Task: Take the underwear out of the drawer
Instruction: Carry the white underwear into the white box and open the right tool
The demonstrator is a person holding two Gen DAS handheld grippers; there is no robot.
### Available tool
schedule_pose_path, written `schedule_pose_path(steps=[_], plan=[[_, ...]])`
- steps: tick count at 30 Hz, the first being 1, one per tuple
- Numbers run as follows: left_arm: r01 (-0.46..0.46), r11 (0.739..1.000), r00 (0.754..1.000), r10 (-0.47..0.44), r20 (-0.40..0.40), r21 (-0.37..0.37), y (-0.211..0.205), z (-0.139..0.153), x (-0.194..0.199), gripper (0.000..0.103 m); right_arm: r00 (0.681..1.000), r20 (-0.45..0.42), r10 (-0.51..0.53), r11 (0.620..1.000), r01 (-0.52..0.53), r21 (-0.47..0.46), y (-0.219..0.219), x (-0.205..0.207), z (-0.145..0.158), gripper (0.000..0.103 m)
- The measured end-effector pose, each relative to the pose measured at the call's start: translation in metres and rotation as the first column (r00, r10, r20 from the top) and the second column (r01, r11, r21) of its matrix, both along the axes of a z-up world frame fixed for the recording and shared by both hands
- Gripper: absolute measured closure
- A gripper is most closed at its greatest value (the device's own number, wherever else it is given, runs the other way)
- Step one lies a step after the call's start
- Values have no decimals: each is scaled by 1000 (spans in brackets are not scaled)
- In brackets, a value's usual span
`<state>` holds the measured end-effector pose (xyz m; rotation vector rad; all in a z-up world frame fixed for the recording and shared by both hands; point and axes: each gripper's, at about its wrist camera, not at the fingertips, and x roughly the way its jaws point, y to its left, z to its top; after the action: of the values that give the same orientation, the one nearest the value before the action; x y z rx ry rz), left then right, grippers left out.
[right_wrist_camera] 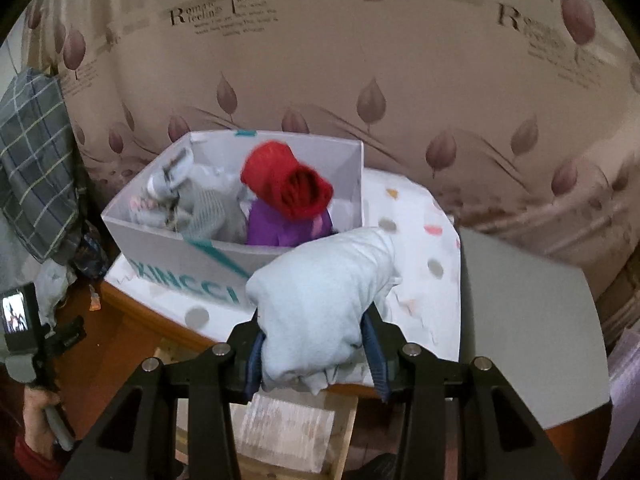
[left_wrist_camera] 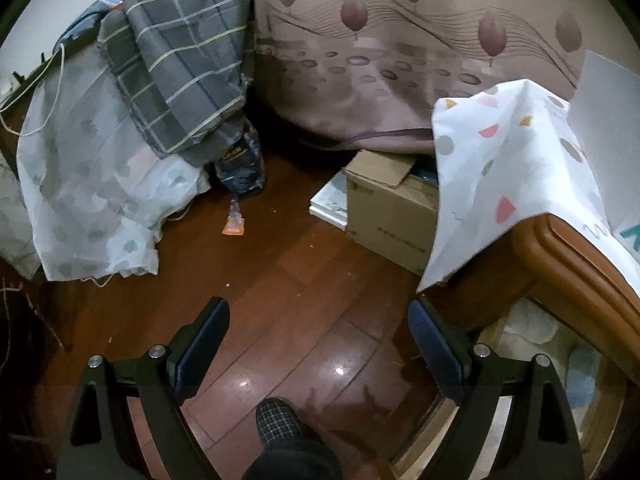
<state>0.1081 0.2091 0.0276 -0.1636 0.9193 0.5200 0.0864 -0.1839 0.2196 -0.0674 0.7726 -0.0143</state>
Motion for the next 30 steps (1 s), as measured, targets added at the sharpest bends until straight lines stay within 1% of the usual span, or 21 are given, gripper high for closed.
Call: schedule_pose_path(steps=[4,7,10,14,20,23,26,30], plan=[[-45,999,999,45,-1,3,8,0,-1,14,1000,-2,27,999,-27,-33,11,25,17,60],[-35,999,999,35,-5,-19,9,1,-1,14,999,-15,46,999,-47,-18,19,45,27,60],[-43,999,999,43,-8,-14,10,1,-1,14,997,-27,66,998,-66,-10,28,63,31,60],[-55,998,998,54,-14,-25,14,0,-1,14,992,-59,109,994,-109,12,46,84,26,60],[-63,998,998,62,-18,-24,17,0,-1,14,985,-94,146,988,-149,-32,74,113,6,60],[-64,997,998,63,-20,-33,18,1,0,14,984,-97,148,984,-156,-90,85,125,-2,60],[-61,998,998,61,-18,-25,18,1,0,14,985,-105,137,978,-152,-144,91,140,-13,60],[-58,998,998,58,-19,-27,18,2,1,14,988,-106,108,959,-132,-249,97,160,-27,60]])
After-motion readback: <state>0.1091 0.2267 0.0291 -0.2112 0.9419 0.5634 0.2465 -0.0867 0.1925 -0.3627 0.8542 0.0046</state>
